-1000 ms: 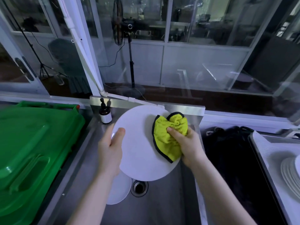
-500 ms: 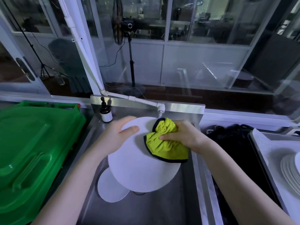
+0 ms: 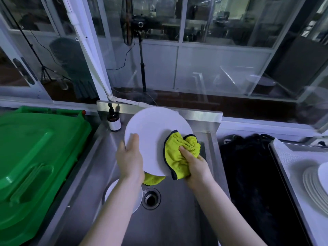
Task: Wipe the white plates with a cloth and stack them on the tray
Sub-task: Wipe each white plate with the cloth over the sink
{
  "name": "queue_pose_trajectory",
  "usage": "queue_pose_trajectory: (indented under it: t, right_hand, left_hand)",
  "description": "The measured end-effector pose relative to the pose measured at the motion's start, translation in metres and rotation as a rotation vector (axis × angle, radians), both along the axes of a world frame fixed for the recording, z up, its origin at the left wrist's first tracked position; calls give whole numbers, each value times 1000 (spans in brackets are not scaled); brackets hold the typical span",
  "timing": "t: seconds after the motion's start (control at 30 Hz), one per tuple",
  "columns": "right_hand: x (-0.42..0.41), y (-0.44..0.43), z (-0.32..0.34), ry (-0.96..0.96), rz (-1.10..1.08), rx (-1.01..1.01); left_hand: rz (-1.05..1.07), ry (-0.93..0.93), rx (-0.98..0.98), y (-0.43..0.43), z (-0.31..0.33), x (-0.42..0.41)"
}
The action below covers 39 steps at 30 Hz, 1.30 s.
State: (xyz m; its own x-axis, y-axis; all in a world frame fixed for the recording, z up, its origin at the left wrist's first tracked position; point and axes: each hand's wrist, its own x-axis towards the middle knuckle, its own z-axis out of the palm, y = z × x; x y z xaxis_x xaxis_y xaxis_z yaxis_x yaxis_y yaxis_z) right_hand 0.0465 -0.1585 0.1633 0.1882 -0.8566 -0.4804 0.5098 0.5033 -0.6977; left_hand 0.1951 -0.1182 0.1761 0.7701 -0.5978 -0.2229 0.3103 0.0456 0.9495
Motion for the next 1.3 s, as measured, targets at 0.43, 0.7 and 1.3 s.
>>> queue_pose_trajectory:
  t: [0.43,0.7,1.3]
  right_hand:
    - [-24,-57,89,751,558,-772]
    - [-31,-22,33,269,226,-401]
    - [-27,-40,47,658,485,-656]
  left_hand:
    - [-627,-672,-54,5,33,48]
    - [-285,-206,-73,19,12,31]
    - [-631,-813,110,6,47,53]
